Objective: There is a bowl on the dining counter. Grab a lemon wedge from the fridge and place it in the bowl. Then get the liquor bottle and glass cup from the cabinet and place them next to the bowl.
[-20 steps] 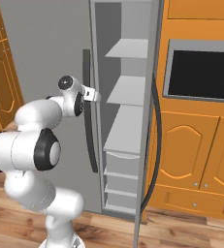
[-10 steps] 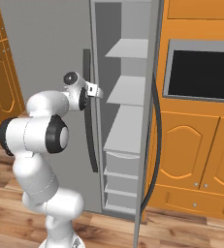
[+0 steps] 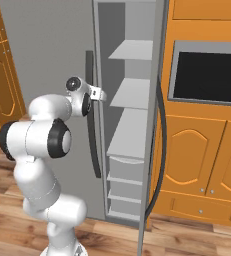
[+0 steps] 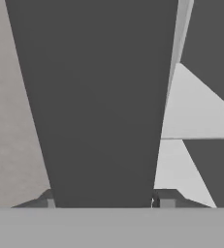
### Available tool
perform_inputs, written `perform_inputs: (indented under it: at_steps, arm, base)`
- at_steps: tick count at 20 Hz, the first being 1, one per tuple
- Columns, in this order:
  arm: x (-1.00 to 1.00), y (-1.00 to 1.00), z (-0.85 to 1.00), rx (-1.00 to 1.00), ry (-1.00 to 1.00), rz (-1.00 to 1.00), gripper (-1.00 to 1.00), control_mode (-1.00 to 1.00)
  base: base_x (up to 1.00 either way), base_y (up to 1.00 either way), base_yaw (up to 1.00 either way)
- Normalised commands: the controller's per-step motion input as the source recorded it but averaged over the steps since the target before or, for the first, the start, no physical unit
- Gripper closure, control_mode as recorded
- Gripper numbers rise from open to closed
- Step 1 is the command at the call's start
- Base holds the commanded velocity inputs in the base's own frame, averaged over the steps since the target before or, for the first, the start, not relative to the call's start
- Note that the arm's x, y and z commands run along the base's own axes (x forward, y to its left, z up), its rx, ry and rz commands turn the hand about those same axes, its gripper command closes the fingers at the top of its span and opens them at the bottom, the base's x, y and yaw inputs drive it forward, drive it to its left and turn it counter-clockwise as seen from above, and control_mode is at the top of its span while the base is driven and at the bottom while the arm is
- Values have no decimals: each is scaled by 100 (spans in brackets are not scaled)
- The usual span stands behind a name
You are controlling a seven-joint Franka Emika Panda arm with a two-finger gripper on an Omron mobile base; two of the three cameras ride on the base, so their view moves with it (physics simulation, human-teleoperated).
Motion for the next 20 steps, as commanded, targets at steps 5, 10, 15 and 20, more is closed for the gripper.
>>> perform_inputs:
  at_steps: [5,10,15,20]
  arm:
    - [-16,18,-2,0,-2,0,100,-100]
    - [-90,39,0,1,-8,3,100,-100]
    - [-100,69,-7,0,-6,11,100,-100]
    - [-98,90,-10,1,0,18,100,-100]
  base:
    - [0,0,0]
    - [0,0,0]
    - [0,0,0]
    - [0,0,0]
